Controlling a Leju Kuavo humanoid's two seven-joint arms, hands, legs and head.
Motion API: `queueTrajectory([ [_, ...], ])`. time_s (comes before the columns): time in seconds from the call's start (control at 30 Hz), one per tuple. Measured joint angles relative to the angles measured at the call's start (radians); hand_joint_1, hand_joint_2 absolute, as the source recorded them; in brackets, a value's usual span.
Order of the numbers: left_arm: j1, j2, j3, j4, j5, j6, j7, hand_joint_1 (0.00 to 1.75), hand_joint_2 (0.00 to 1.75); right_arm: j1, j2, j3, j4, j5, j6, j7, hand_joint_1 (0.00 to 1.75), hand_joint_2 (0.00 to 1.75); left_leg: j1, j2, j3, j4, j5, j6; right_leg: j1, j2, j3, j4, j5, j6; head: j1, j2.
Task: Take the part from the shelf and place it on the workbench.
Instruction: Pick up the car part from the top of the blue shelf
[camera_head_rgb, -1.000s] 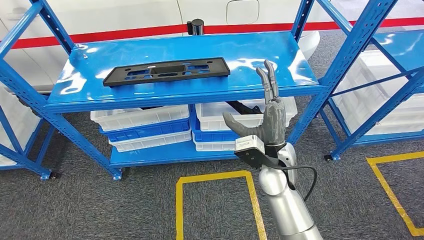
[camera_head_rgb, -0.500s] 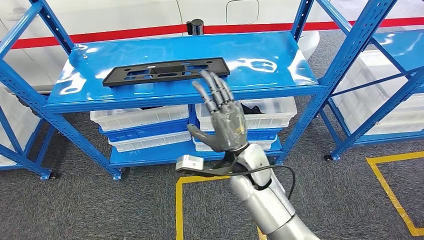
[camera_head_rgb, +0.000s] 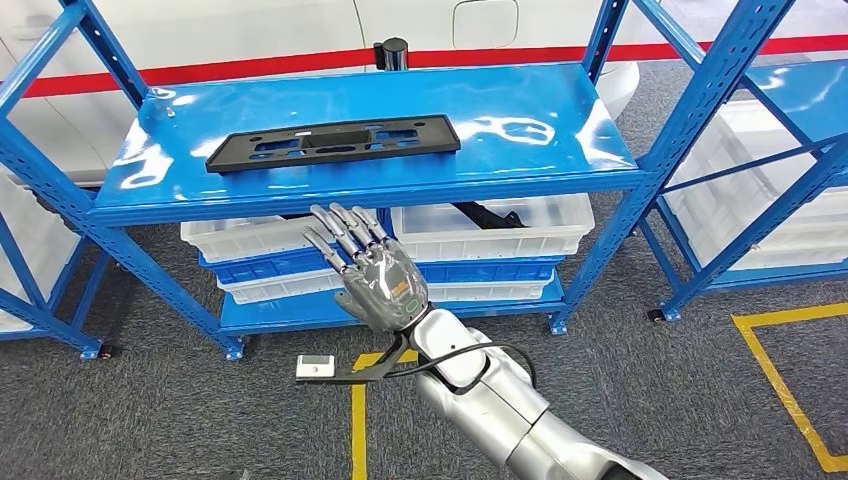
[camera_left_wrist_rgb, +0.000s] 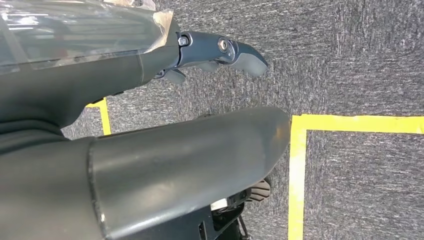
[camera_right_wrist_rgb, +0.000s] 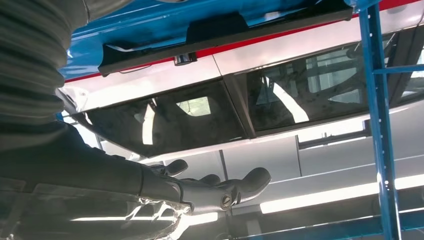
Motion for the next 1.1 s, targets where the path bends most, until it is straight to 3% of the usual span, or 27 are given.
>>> queueTrajectory([
  [0.7, -0.001, 0.019, 0.002, 0.0, 0.002, -0.063, -0.01, 0.0, 0.0, -0.036, 0.002, 0.003, 0.031, -0.014, -0.003, 0.002, 0.0, 1.75, -0.001, 0.0, -0.002, 0.005, -0.001, 0.002, -0.004, 0.0, 0.0, -0.001, 0.001, 0.001, 0.0, 0.0],
  [0.83, -0.004, 0.029, 0.002, 0.0, 0.0, -0.062, -0.005, 0.0, 0.0, -0.036, 0.003, 0.003, 0.032, -0.014, -0.003, 0.002, 0.0, 1.75, -0.002, 0.0, -0.006, 0.01, -0.006, 0.009, -0.006, 0.0, 0.0, -0.002, 0.002, 0.003, 0.0, 0.0],
  [0.93, -0.009, 0.034, 0.003, 0.0, -0.003, -0.049, 0.0, 0.0, 0.0, -0.037, 0.007, 0.002, 0.033, -0.015, -0.003, 0.001, 0.0, 1.75, -0.002, -0.002, -0.007, 0.001, -0.008, 0.023, -0.006, 0.0, 0.001, 0.009, 0.01, 0.019, 0.0, 0.0],
  [1.0, -0.012, 0.035, 0.004, 0.0, -0.003, -0.039, 0.002, 0.0, 0.0, -0.039, 0.009, 0.001, 0.033, -0.016, -0.003, -0.002, 0.0, 1.75, 0.005, -0.004, 0.01, -0.01, -0.005, 0.032, -0.005, 0.008, -0.014, 0.041, 0.0, 0.025, 0.001, 0.0],
  [1.1, -0.016, 0.035, 0.011, 0.0, 0.003, -0.03, 0.001, 0.0, 0.0, -0.04, 0.008, 0.001, 0.034, -0.016, -0.003, -0.009, 0.0, 1.75, 0.013, -0.007, 0.021, -0.016, -0.002, 0.036, -0.005, 0.026, -0.105, 0.2, -0.061, 0.021, 0.002, 0.0],
])
